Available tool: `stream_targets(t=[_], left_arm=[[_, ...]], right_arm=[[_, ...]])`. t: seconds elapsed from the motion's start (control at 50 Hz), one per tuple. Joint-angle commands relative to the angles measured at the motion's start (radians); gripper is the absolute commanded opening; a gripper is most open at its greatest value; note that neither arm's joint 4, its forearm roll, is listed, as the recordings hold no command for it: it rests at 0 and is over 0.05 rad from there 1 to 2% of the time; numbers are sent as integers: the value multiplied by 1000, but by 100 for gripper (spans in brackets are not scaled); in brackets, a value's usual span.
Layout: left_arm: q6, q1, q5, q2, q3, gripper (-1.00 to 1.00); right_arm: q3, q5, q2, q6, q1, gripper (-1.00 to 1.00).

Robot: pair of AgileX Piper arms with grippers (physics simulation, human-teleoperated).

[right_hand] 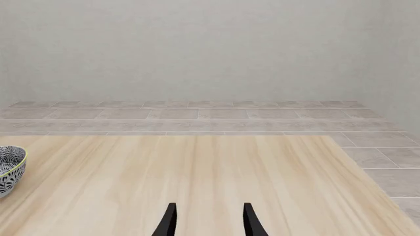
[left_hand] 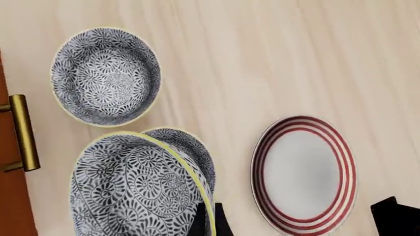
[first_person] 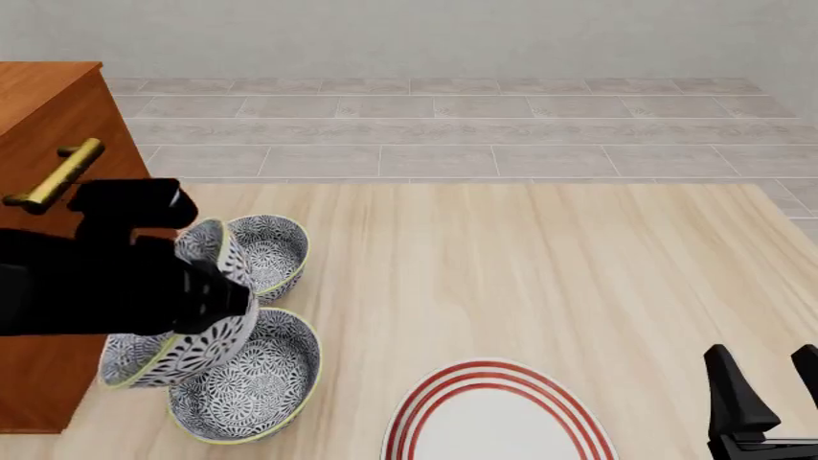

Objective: Put the bowl at the front on the plate.

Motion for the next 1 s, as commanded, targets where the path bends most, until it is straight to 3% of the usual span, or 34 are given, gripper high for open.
stream_targets(t=[0.02,0.08,0.32,0.42,0.48,0.68,1.0], left_arm=[[80,-68,4,96,-25,-100],[119,-75,5,117,-43,-100],[92,-228,6,287,-151,-100],[97,-250,-10,335,-159,-100],[145,-252,-21,362,-154,-100],[114,-315,-5,415,-213,-100],[123,-397,11,511,-325,-100]], right_arm=[[-1,3,-2,0,1,100],[-1,2,-2,0,0,100],[-1,2,-2,0,1,100],[-1,2,-2,0,1,100],[-1,2,-2,0,1,100],[-1,2,-2,0,1,100],[-1,2,-2,0,1,100]])
